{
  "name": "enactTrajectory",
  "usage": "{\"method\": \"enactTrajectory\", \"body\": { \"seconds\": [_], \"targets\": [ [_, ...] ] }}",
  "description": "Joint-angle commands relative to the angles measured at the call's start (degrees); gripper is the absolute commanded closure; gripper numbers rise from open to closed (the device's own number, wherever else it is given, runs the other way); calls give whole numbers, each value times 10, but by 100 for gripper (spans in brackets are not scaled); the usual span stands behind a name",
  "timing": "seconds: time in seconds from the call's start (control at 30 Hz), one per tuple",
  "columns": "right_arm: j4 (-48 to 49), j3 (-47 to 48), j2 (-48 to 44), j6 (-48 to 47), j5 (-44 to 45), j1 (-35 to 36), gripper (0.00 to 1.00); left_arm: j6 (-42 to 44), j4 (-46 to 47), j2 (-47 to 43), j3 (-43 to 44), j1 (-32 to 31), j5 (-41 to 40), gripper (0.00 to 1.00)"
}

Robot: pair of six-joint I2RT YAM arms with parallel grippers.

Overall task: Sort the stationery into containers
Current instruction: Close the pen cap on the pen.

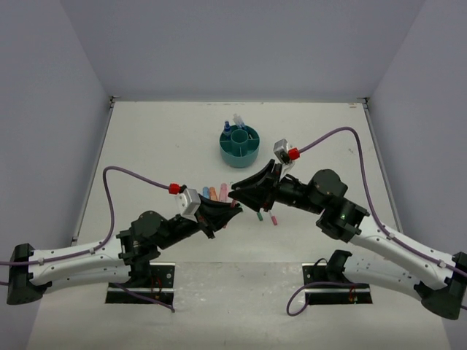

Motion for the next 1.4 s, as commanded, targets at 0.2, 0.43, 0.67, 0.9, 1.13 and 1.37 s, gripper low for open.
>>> {"method": "enactTrajectory", "body": {
  "seconds": [0.2,0.43,0.67,0.9,1.13,1.37],
  "targets": [
    [-122,38,-54,-36,33,-40,39,-21,98,-31,-7,-1,-13,100],
    [-79,-26,-91,-46,-40,-50,44,-43,85,-37,19,-2,-75,100],
    [68,-119,-42,-3,-173,-36,49,-97,204,-44,-13,-2,-112,100],
    [141,-115,-13,20,-169,-12,52,-123,281,23,-3,-2,-74,100],
    [164,-110,-25,24,-153,-11,56,-127,315,55,-7,-2,-64,100],
    [180,-91,-8,31,-137,-10,65,-141,345,78,-17,-2,-52,100]
  ]
}}
